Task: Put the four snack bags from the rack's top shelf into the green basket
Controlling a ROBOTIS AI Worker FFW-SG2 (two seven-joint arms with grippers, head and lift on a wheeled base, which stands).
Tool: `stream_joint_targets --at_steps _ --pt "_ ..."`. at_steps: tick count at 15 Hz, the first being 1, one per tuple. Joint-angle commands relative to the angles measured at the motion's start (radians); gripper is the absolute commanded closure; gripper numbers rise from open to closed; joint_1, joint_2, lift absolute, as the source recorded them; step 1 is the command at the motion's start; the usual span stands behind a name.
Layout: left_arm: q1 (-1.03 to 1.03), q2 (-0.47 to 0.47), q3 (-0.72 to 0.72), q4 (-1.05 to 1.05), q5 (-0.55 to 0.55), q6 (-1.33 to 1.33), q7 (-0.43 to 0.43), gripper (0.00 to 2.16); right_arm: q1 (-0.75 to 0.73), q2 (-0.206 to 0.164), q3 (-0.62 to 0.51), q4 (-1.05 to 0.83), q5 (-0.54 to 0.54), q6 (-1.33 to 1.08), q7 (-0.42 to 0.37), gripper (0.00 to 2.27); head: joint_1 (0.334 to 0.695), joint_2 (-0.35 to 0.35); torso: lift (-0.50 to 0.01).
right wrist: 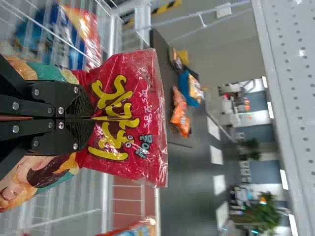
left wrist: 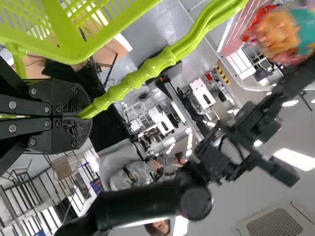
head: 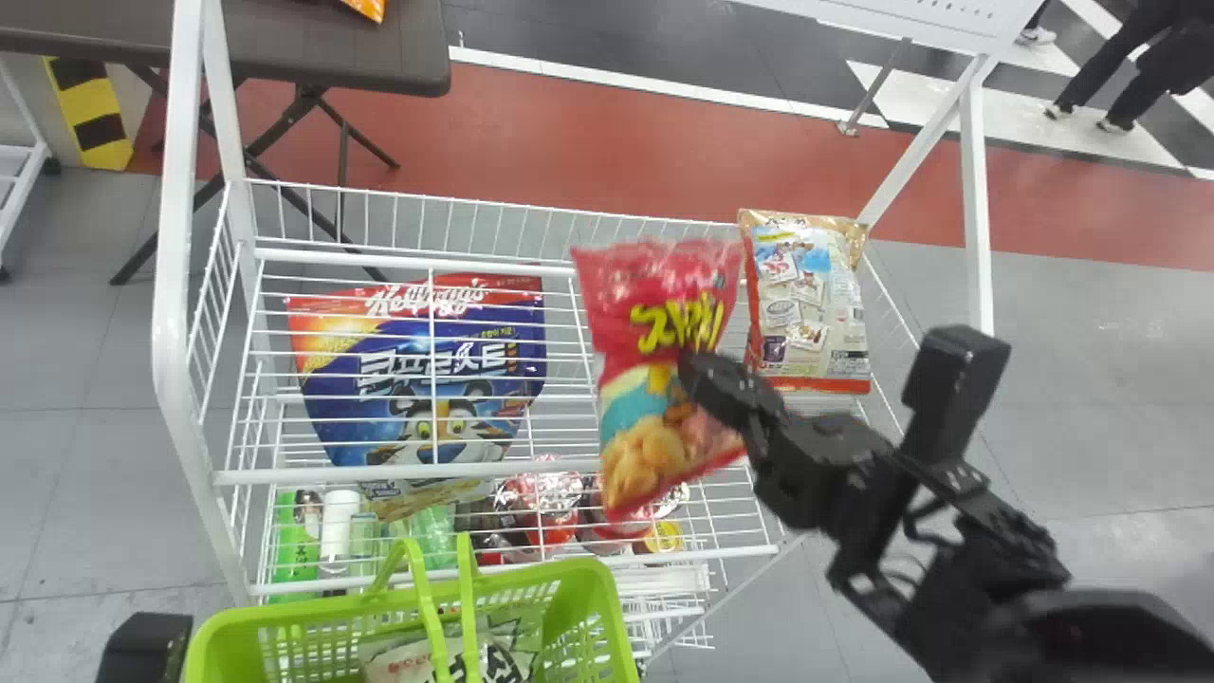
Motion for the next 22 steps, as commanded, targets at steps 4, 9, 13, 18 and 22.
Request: stream_joint_targets --at_steps 4,9,13,18,22 --pt "0.034 -0.002 0.007 -0.008 0.003 -0.052 0.001 1.58 0.143 0.019 -0.075 -0.14 -0.103 0.481 0.088 2.11 0.695 -0.35 0.0" --pt "0.034 -0.003 -0.004 -0.014 0.0 -0.055 0.001 1.58 0.192 0.011 -0.04 -0.077 -0.112 0.582 0.14 2.11 0.695 -0.35 0.0" --pt "0.035 -0.005 -0.012 -0.014 -0.002 -0.055 0.008 1.58 0.195 0.011 0.037 -0.06 -0.144 0.582 0.137 2.1 0.695 -0.35 0.0" --pt "0.054 -0.003 -0.002 -0.025 -0.002 -0.068 0.001 1.58 0.16 -0.003 0.083 0.007 -0.051 0.453 0.119 0.0 0.695 -0.35 0.0" --pt "0.052 -0.005 -0.015 -0.025 -0.006 -0.071 0.004 1.58 0.114 -0.003 0.022 0.062 -0.031 0.189 0.133 0.06 0.695 -0.35 0.0"
